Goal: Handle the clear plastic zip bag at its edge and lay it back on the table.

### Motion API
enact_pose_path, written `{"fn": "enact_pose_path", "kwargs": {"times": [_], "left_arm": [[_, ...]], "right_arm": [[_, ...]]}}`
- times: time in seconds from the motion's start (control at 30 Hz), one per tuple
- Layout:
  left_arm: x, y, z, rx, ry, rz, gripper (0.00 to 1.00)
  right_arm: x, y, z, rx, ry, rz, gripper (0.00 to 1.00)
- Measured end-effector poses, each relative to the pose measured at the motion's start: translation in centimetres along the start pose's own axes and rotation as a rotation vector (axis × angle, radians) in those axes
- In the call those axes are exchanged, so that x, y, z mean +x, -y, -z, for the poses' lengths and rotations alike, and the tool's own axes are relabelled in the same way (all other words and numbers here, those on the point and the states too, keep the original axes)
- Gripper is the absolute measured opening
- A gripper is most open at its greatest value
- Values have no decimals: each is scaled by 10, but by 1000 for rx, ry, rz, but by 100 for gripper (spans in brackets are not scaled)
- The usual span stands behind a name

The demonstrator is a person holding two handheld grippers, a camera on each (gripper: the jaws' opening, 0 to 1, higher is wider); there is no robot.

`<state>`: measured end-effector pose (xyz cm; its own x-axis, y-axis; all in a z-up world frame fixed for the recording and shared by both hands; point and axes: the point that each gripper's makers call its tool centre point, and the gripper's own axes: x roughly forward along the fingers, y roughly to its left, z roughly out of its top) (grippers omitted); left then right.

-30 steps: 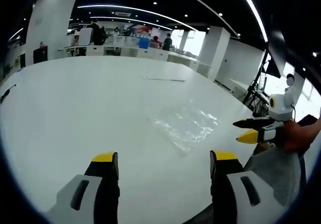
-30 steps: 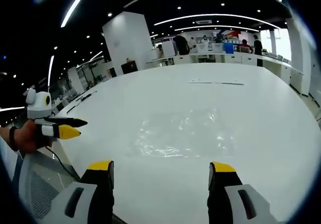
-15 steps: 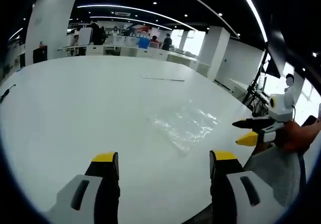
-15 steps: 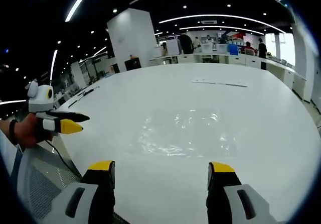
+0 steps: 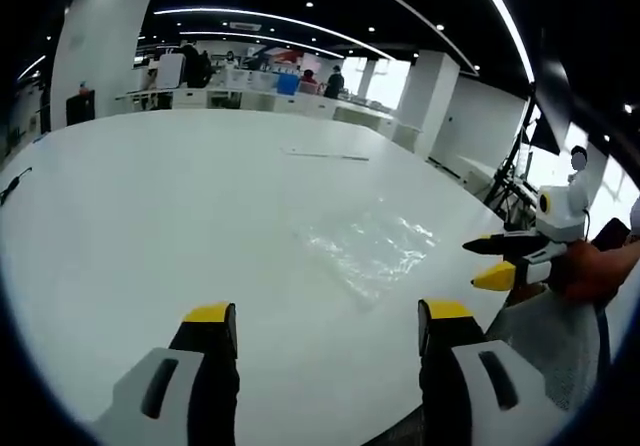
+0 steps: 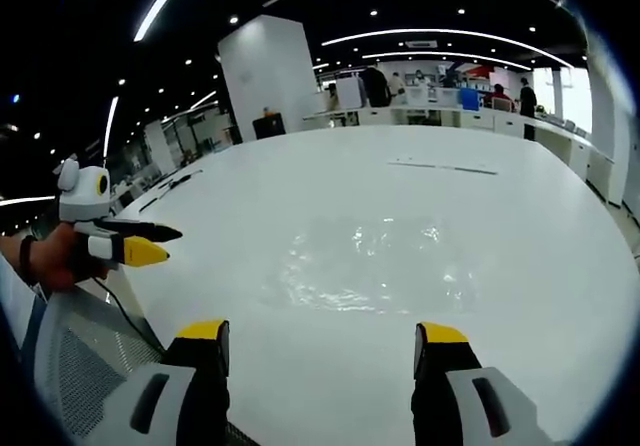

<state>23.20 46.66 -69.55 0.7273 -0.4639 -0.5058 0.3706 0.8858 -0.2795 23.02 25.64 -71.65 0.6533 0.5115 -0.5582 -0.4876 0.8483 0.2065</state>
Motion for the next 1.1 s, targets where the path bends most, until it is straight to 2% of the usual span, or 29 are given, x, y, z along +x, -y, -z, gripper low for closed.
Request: {"fn": "enact_pose_path", "kwargs": {"times": [0.6, 0.77, 1.1], "left_arm": [[-1, -2, 0, -7, 0, -7, 73], [-1, -1, 0, -9, -2, -5, 72], [-2, -4, 0, -20, 2, -9, 72]], "right_arm": [[1, -4, 0, -13, -5, -14, 75], [3, -5, 1, -29, -20, -15, 72], [24, -15, -10, -65, -30, -51, 71]]}}
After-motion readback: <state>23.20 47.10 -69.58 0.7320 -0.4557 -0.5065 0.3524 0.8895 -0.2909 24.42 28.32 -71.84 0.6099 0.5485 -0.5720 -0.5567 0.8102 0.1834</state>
